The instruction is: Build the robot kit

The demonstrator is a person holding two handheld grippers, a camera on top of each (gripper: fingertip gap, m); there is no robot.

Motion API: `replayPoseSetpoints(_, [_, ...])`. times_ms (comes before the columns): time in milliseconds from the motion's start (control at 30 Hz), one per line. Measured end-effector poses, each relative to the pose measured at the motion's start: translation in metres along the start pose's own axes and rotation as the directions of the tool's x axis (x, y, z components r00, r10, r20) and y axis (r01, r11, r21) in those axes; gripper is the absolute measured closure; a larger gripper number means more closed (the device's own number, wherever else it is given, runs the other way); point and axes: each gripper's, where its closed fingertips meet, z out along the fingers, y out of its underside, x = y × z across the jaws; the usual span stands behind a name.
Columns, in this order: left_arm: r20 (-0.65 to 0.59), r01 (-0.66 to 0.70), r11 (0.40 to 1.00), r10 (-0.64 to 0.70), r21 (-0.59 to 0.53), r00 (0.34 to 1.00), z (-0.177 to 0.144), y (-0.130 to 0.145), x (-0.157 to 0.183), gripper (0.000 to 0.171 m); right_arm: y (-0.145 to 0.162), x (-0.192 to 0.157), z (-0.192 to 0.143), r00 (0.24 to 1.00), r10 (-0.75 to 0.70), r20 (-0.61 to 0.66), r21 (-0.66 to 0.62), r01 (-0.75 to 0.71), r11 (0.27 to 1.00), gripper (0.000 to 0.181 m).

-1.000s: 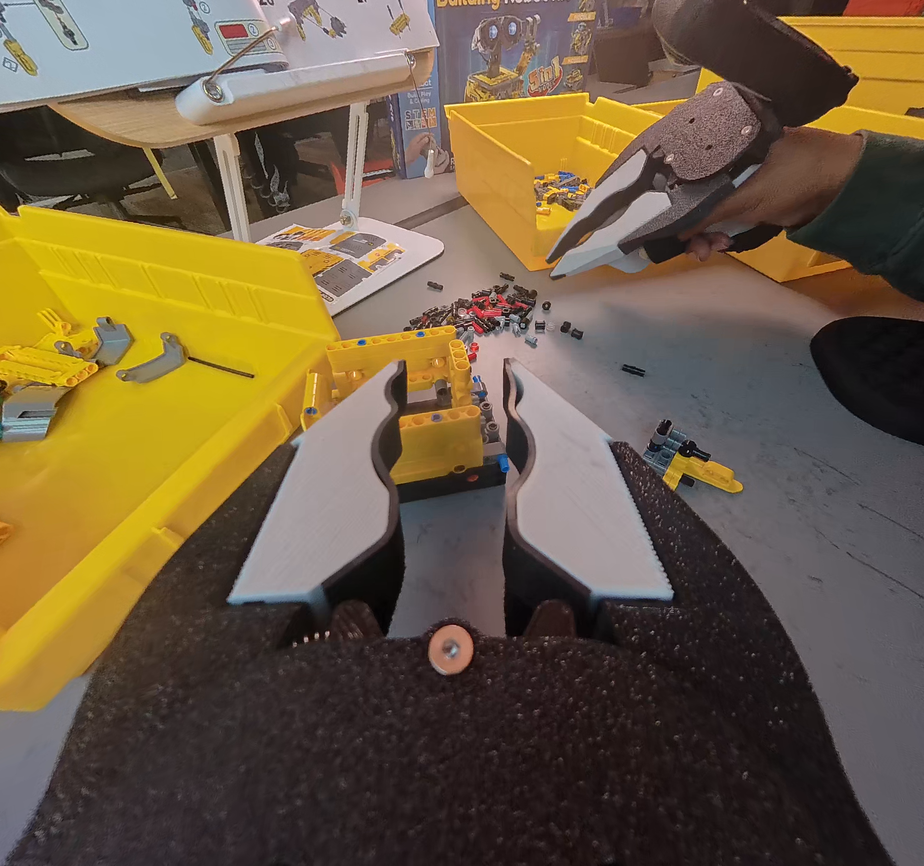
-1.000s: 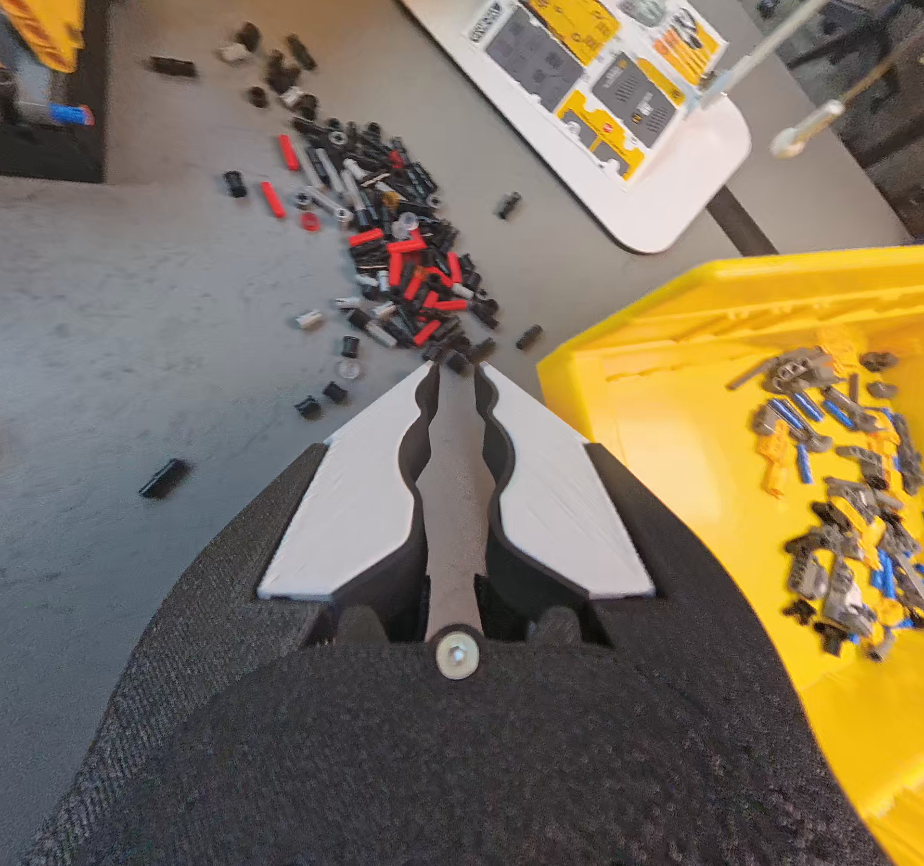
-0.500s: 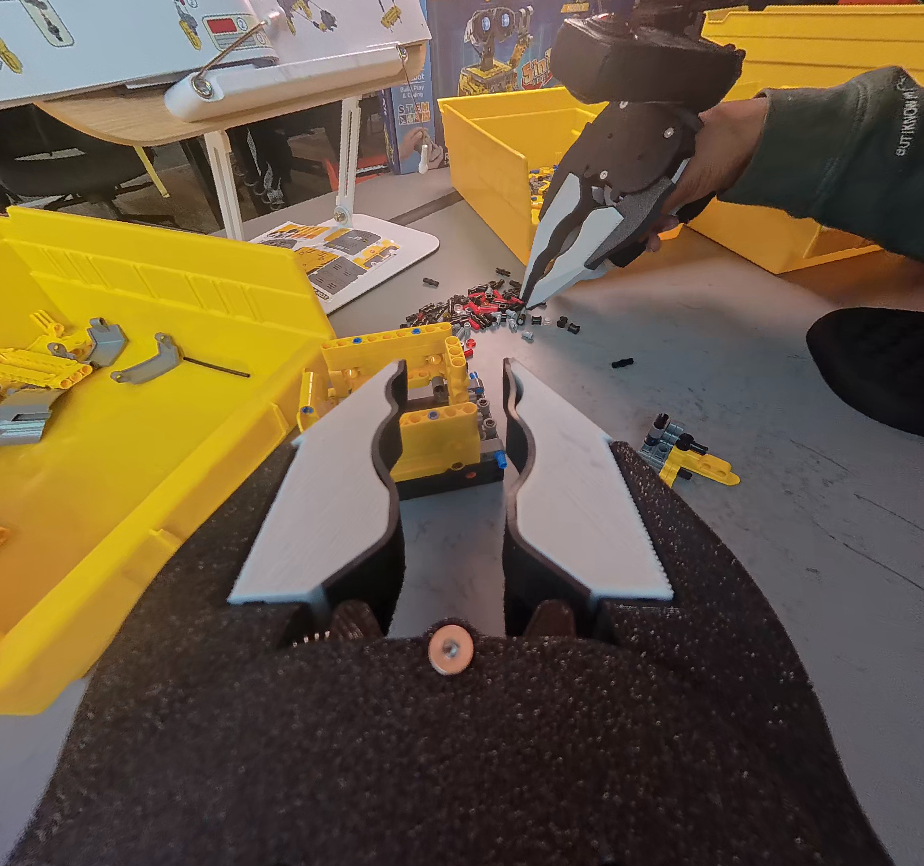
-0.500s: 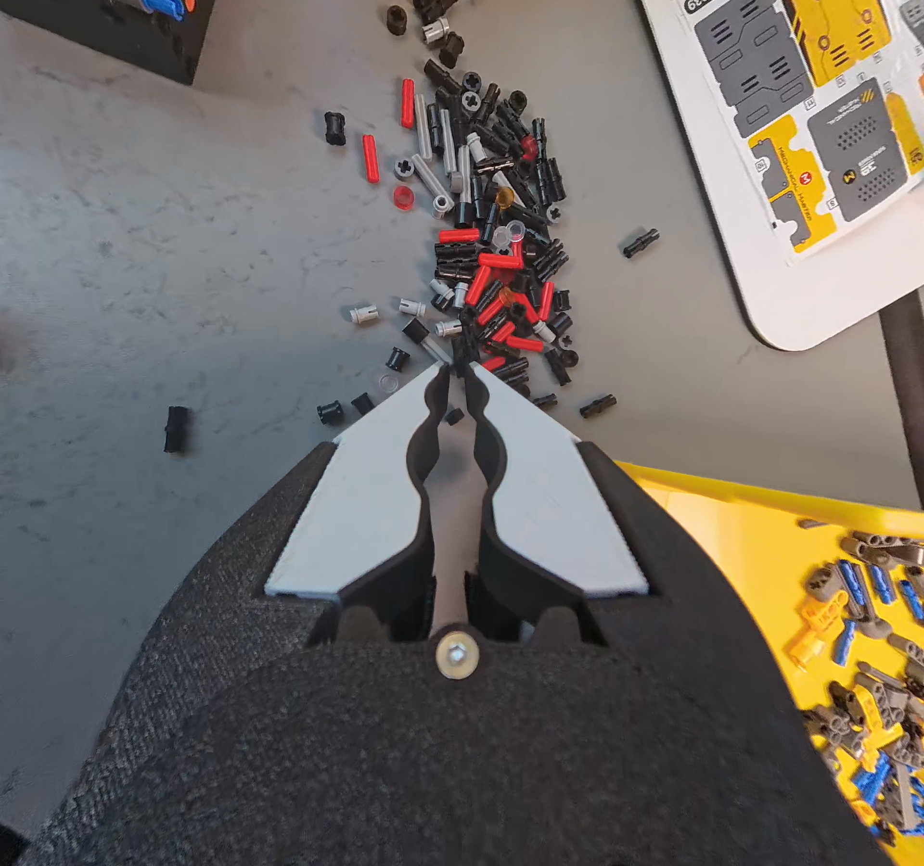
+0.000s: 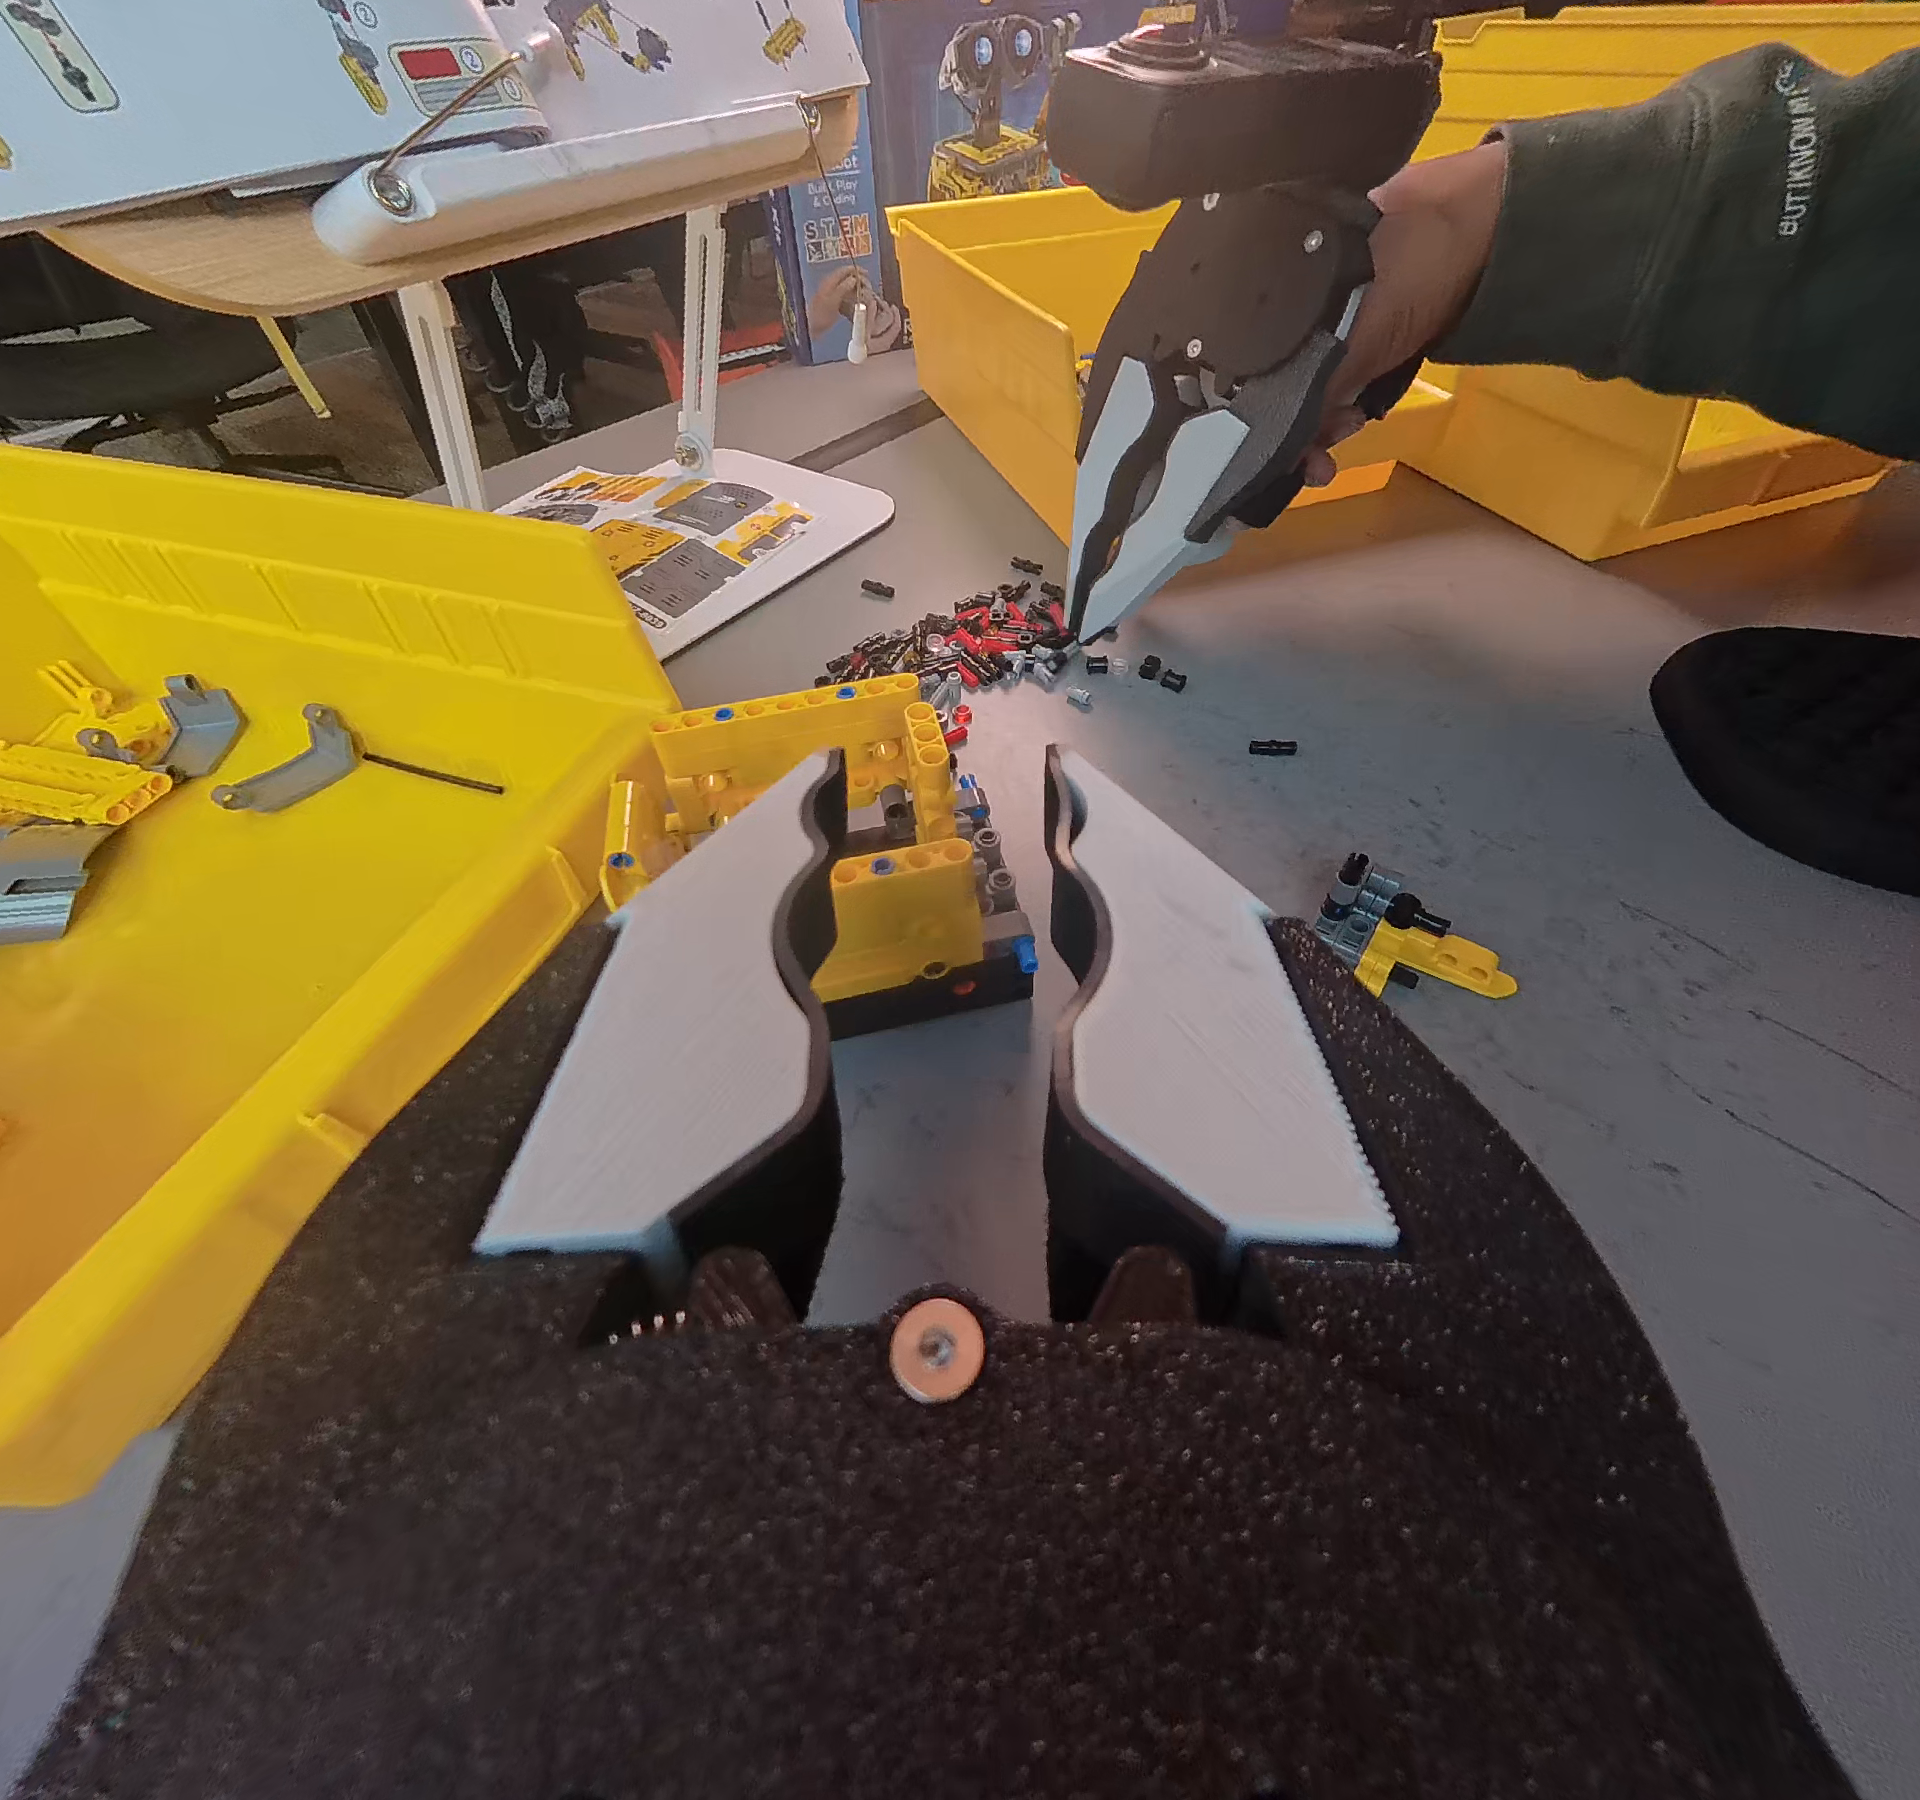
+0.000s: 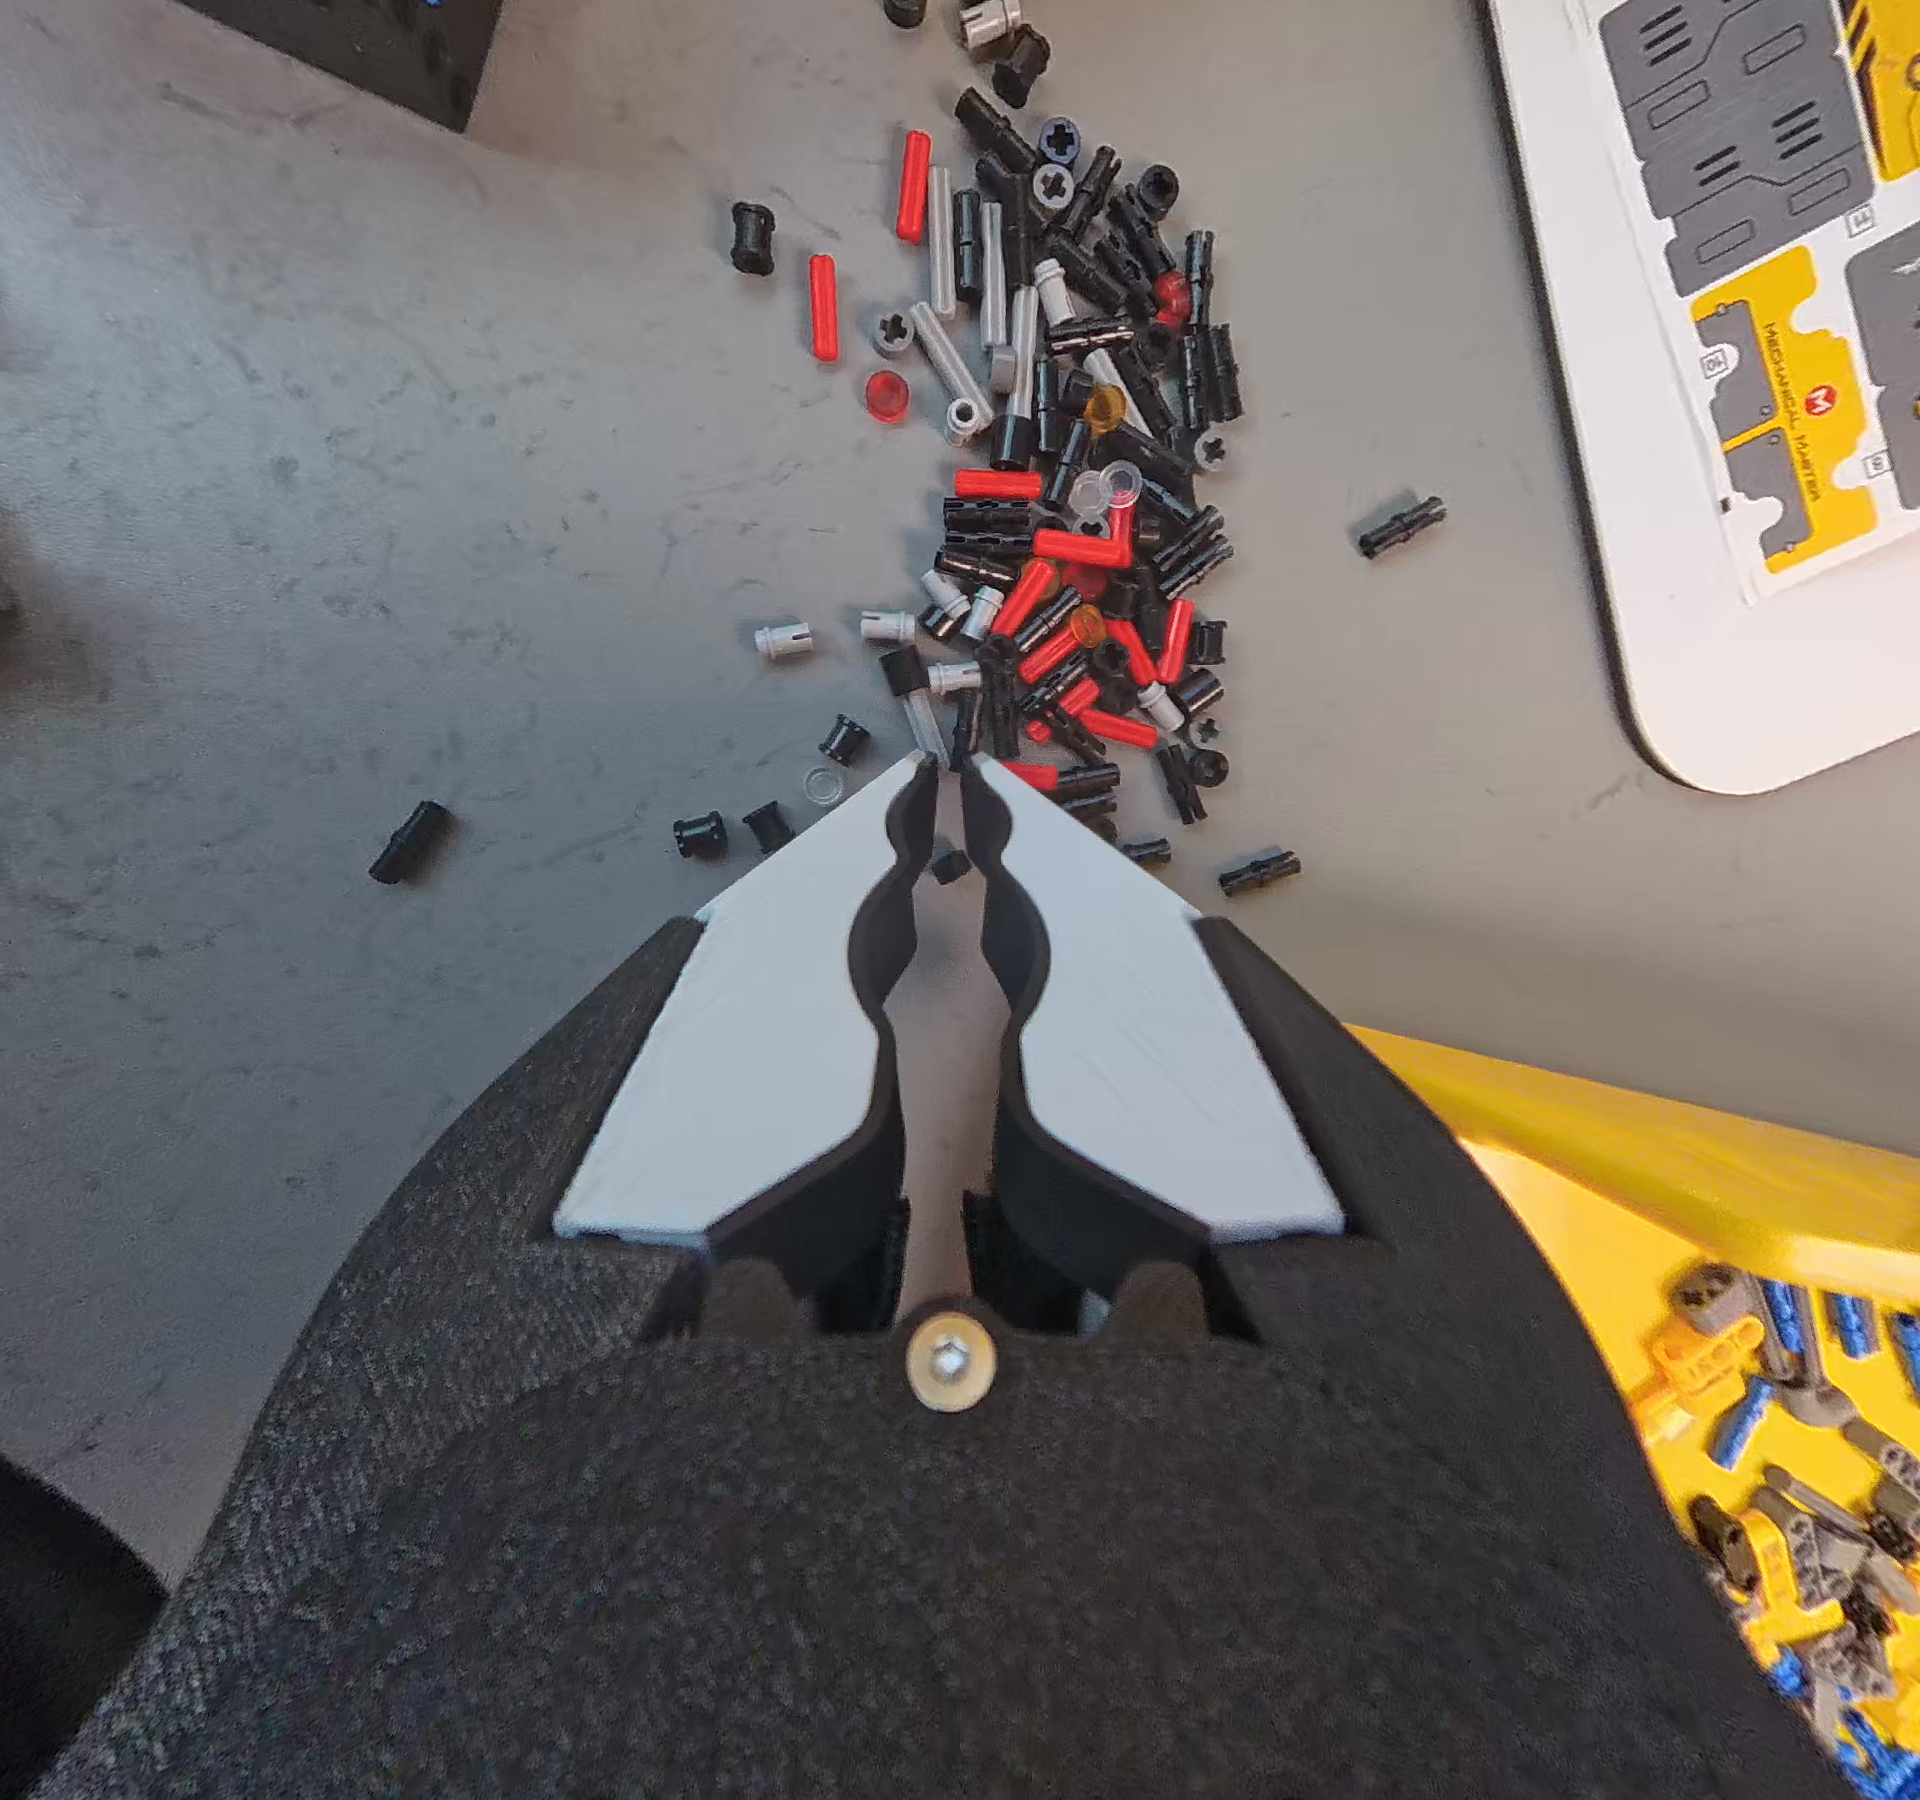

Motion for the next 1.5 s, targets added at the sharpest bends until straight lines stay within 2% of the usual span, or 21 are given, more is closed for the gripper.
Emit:
replayPoseSetpoints(67, [0.0,-0.003,1.0,0.003,-0.002,1.0,0.0,0.0,0.0,0.135,-0.003,-0.004,-0.002,0.999,0.0,0.036,0.011,-0.001,1.0,0.18])
replayPoseSetpoints(167, [-0.001,-0.004,1.0,0.004,-0.001,1.0,0.0,0.0,0.0,0.135,0.001,0.002,-0.001,1.0,-0.021,0.009,-0.023,0.022,0.999,0.177])
replayPoseSetpoints(533, [-0.01,-0.002,1.0,0.002,-0.013,1.0,0.001,0.003,0.001,0.135,-0.006,-0.003,0.002,0.999,0.018,0.051,0.008,-0.018,1.0,0.171])
replayPoseSetpoints(767, [-0.013,-0.002,1.0,0.001,-0.018,1.0,0.002,0.004,0.001,0.135,0.008,0.004,-0.002,1.0,0.028,0.01,-0.068,-0.027,0.997,0.167])
replayPoseSetpoints(967, [-0.016,-0.006,1.0,0.006,-0.025,1.0,0.002,0.006,0.002,0.135,-0.002,-0.004,0.001,0.988,0.141,0.057,-0.024,-0.14,0.99,0.167])
replayPoseSetpoints(1133, [-0.016,-0.006,1.0,0.005,-0.022,1.0,0.002,0.005,0.002,0.135,-0.001,0.003,0.002,0.977,0.209,0.033,-0.029,-0.208,0.978,0.172])
replayPoseSetpoints(1500, [-0.02,-0.009,1.0,0.009,-0.028,1.0,0.002,0.006,0.003,0.135,0.001,0.002,0.004,0.972,0.236,0.005,-0.028,-0.236,0.971,0.174])
